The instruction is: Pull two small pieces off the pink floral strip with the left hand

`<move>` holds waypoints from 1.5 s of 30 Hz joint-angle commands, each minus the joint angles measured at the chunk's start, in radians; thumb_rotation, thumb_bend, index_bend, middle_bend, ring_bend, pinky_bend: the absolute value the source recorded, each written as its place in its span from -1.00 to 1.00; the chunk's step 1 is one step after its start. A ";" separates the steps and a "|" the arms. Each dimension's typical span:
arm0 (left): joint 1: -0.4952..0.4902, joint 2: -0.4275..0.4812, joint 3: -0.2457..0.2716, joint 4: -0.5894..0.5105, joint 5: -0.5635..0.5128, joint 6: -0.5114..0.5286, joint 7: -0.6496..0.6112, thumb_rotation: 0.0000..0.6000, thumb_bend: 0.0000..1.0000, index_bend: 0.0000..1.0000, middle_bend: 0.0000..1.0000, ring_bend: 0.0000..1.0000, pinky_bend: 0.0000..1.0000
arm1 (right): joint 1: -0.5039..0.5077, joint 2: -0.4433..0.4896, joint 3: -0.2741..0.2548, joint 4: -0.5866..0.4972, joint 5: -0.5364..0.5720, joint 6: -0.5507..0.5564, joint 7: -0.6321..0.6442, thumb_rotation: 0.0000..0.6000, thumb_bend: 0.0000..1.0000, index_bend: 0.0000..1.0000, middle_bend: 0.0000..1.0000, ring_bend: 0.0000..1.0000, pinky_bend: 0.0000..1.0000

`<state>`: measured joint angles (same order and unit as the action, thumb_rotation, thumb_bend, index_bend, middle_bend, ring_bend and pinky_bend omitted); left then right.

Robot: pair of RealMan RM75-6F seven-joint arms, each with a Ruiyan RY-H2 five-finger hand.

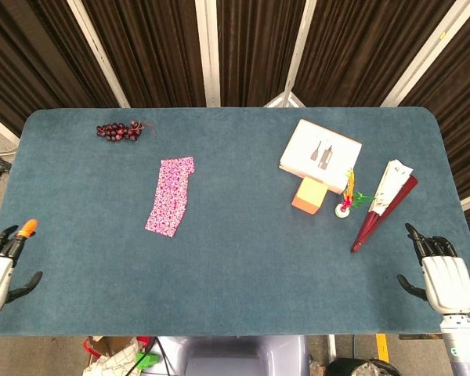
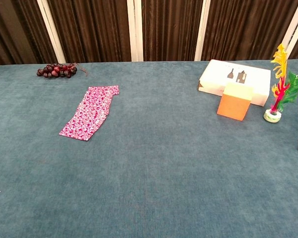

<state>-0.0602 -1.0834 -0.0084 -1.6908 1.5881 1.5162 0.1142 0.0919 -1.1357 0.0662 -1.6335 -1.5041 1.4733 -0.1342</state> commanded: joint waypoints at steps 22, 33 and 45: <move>-0.337 0.091 -0.104 -0.337 -0.358 -0.510 0.324 1.00 0.84 -0.87 0.70 0.46 0.42 | 0.001 0.001 -0.001 0.001 0.004 -0.004 0.008 1.00 -0.54 -1.00 -0.47 -0.44 -0.61; -0.540 0.005 -0.108 -0.328 -0.758 -0.618 0.534 1.00 0.96 -0.93 0.71 0.50 0.43 | 0.004 0.004 0.002 0.004 0.011 -0.011 0.012 1.00 -0.54 -1.00 -0.47 -0.44 -0.61; -0.694 -0.155 -0.086 -0.200 -0.972 -0.626 0.607 1.00 0.95 -0.94 0.71 0.50 0.43 | 0.007 0.004 0.003 0.007 0.013 -0.014 0.014 1.00 -0.54 -1.00 -0.47 -0.44 -0.61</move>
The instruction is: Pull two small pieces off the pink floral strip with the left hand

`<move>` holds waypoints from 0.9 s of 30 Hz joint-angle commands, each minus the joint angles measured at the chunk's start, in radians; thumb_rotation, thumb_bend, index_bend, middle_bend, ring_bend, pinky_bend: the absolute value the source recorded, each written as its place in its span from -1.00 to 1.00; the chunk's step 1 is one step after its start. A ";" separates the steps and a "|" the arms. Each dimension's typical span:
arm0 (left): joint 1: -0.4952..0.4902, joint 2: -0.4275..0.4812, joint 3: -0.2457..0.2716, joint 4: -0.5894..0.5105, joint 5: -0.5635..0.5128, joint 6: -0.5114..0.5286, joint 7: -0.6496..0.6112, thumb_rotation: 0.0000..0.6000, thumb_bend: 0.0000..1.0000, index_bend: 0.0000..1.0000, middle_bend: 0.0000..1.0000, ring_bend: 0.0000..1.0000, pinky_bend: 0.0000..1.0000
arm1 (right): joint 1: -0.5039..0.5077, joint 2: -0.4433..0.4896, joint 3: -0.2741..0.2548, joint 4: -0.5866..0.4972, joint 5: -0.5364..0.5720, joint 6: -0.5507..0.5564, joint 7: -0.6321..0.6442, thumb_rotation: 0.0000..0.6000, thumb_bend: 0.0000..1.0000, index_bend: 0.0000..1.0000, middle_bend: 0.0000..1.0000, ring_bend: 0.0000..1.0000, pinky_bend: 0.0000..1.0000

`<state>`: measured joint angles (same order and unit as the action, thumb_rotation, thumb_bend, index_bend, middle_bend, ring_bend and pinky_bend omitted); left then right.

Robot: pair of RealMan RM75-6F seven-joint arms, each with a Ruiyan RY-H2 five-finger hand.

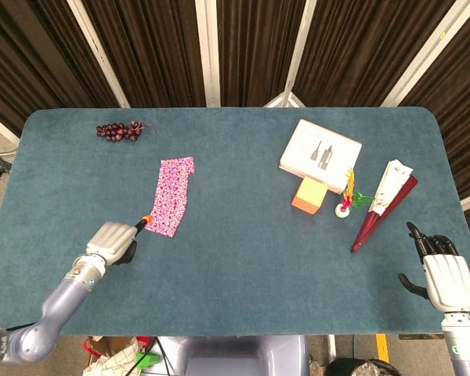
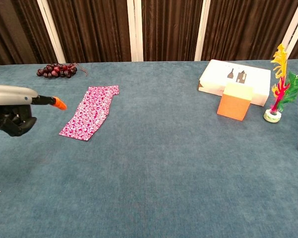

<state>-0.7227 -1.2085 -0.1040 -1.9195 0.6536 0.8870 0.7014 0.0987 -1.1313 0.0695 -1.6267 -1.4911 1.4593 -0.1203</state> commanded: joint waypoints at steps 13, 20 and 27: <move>-0.156 -0.147 0.037 0.140 -0.252 0.051 0.095 1.00 0.95 -0.94 0.71 0.50 0.44 | -0.001 0.005 0.003 0.002 0.003 0.004 0.016 1.00 -0.54 -1.00 -0.47 -0.44 -0.61; -0.184 -0.172 0.055 0.178 -0.287 0.024 0.084 1.00 0.95 -0.94 0.71 0.50 0.44 | -0.003 0.008 0.007 0.002 0.008 0.008 0.026 1.00 -0.54 -1.00 -0.47 -0.44 -0.61; -0.207 -0.191 0.084 0.193 -0.317 0.017 0.087 1.00 0.95 -0.94 0.71 0.50 0.44 | -0.003 0.011 0.007 0.002 0.007 0.008 0.035 1.00 -0.54 -1.00 -0.47 -0.44 -0.61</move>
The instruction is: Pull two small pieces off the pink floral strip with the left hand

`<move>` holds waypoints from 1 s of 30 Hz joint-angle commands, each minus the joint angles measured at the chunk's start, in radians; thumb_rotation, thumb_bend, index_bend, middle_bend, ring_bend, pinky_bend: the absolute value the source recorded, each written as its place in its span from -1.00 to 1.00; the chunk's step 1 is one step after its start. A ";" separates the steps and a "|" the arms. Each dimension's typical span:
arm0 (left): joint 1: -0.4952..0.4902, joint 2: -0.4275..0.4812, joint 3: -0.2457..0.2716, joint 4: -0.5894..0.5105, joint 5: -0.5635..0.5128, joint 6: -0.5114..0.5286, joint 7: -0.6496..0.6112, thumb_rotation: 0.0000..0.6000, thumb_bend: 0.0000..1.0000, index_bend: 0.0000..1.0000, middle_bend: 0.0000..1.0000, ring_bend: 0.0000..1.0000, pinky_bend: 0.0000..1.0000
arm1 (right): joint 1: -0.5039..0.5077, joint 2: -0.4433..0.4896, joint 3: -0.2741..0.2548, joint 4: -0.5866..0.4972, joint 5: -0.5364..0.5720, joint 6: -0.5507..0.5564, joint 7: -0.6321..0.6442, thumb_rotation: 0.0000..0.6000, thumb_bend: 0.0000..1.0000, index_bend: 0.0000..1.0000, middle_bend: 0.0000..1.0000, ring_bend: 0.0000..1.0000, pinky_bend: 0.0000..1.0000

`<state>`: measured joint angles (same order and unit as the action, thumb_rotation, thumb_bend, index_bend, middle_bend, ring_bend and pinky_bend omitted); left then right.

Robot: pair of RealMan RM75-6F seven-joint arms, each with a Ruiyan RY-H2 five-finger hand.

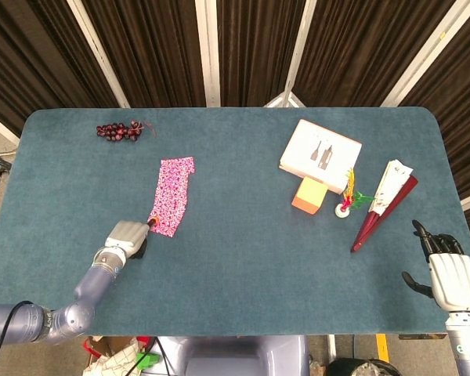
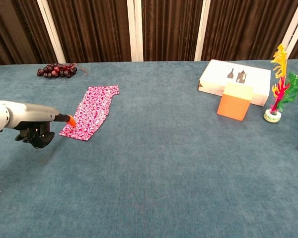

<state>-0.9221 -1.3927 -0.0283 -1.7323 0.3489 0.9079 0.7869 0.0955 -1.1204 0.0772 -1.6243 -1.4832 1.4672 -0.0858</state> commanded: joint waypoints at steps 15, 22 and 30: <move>-0.043 -0.006 0.059 -0.025 -0.040 0.012 0.007 1.00 0.95 -0.94 0.71 0.50 0.44 | 0.001 0.001 0.002 -0.003 0.001 0.001 0.005 1.00 -0.54 -1.00 -0.47 -0.44 -0.61; -0.061 0.019 0.096 -0.092 -0.073 0.055 0.038 1.00 0.95 -0.94 0.71 0.50 0.44 | 0.000 0.006 0.001 -0.009 -0.005 0.004 0.013 1.00 -0.54 -1.00 -0.47 -0.44 -0.61; -0.075 0.040 0.142 -0.146 -0.110 0.089 0.071 1.00 0.95 -0.94 0.71 0.50 0.44 | 0.000 0.009 0.003 -0.011 -0.004 0.005 0.020 1.00 -0.54 -1.00 -0.47 -0.44 -0.61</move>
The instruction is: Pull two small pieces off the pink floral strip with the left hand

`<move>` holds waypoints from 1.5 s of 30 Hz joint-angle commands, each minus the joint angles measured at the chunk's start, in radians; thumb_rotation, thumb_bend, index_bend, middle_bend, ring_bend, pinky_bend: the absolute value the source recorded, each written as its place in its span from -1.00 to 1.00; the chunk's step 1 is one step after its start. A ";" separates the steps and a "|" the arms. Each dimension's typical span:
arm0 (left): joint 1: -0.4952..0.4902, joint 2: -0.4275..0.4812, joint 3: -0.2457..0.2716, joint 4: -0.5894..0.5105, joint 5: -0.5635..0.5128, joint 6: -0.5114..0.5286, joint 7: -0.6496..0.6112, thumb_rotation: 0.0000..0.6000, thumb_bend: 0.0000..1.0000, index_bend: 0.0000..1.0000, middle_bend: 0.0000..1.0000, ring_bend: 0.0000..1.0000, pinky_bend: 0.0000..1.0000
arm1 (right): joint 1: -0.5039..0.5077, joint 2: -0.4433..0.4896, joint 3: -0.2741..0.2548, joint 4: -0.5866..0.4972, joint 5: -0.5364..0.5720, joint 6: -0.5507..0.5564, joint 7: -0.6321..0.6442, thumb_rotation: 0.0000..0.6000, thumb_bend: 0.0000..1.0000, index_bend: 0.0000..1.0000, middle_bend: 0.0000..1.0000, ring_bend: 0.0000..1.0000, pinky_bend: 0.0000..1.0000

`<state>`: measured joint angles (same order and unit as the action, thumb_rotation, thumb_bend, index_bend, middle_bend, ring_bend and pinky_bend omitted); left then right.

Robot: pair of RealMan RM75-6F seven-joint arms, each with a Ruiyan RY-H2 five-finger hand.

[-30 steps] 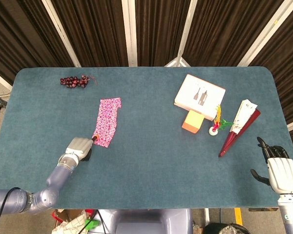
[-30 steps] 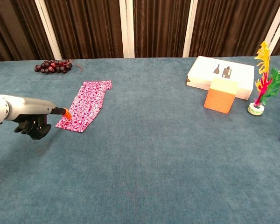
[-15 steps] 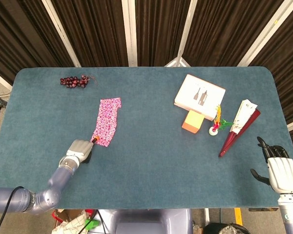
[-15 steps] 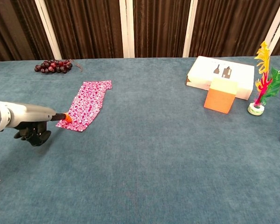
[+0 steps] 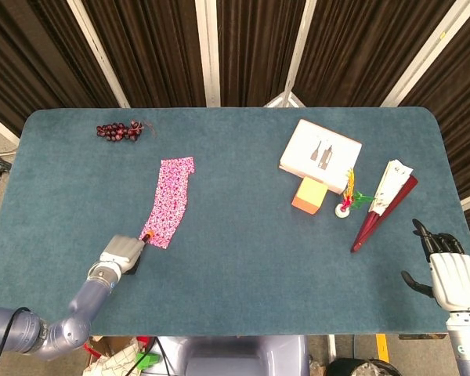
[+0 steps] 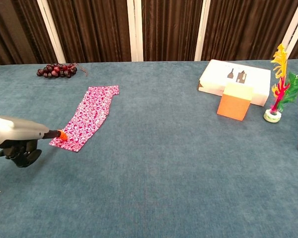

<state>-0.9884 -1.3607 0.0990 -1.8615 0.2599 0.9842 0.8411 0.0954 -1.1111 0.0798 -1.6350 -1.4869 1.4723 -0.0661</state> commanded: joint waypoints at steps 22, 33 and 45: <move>-0.056 0.149 0.070 -0.206 -0.064 0.025 0.026 1.00 0.96 -0.94 0.71 0.50 0.44 | -0.002 -0.006 -0.001 -0.006 -0.006 0.009 -0.017 1.00 -0.54 -1.00 -0.47 -0.44 -0.61; 0.037 0.162 0.027 -0.164 0.249 0.049 -0.130 1.00 0.94 -0.96 0.71 0.50 0.44 | -0.003 -0.010 -0.001 -0.007 -0.002 0.010 -0.034 1.00 -0.54 -1.00 -0.47 -0.44 -0.61; -0.002 0.058 -0.028 -0.006 0.163 0.057 -0.072 1.00 0.94 -0.96 0.71 0.50 0.44 | -0.003 -0.009 -0.001 -0.008 0.005 0.004 -0.029 1.00 -0.54 -1.00 -0.47 -0.44 -0.61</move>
<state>-0.9762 -1.2837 0.0837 -1.8836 0.4485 1.0449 0.7528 0.0917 -1.1203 0.0795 -1.6428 -1.4827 1.4777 -0.0965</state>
